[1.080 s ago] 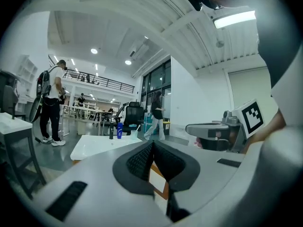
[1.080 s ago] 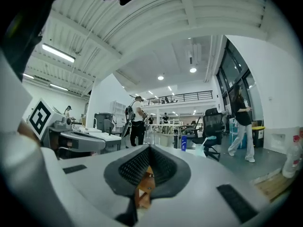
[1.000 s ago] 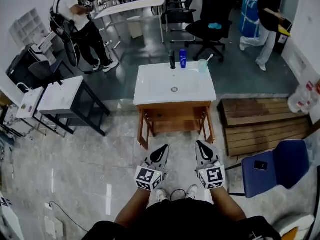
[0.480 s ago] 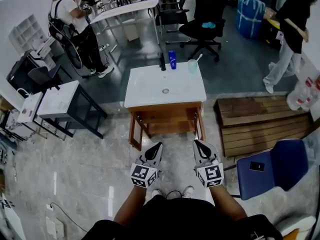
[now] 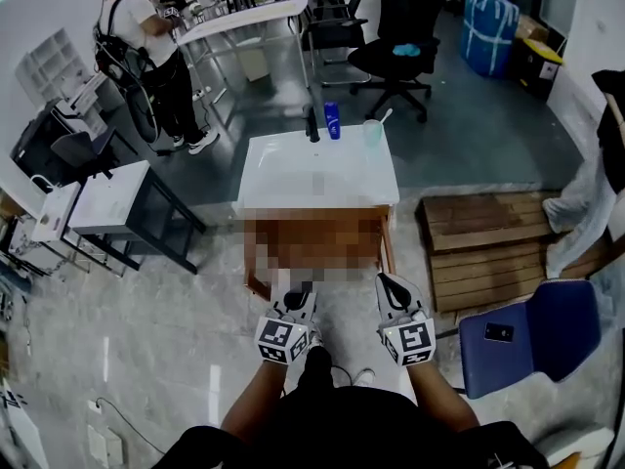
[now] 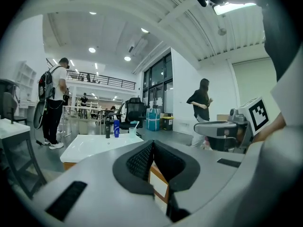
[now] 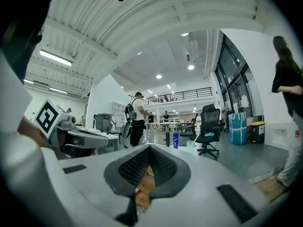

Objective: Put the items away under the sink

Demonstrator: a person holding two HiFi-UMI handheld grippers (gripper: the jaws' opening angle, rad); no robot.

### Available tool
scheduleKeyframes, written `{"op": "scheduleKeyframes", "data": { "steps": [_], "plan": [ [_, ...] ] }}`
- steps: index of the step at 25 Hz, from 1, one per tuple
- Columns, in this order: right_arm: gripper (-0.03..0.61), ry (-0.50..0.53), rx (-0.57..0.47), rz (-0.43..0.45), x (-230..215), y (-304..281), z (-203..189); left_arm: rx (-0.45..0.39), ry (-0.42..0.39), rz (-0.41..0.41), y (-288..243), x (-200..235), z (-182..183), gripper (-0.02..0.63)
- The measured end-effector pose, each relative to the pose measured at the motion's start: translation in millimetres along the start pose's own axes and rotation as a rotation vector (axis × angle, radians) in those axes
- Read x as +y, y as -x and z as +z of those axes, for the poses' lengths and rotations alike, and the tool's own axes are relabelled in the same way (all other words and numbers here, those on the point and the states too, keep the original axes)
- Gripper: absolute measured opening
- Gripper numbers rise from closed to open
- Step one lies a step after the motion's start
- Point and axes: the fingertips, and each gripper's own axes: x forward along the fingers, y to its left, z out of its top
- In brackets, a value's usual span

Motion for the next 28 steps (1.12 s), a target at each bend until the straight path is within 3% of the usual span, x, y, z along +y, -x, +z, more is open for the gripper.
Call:
{"op": "scheduleKeyframes", "data": {
  "steps": [10, 28],
  "plan": [
    [0.018, 0.003, 0.02, -0.031, -13, -69, 1, -0.007, 0.015, -0.048, -47, 52, 7, 0.018],
    [0.018, 0.027, 0.066, -0.125, -13, -224, 13, -0.007, 0.024, -0.16, -123, 192, 28, 0.018]
  ]
}}
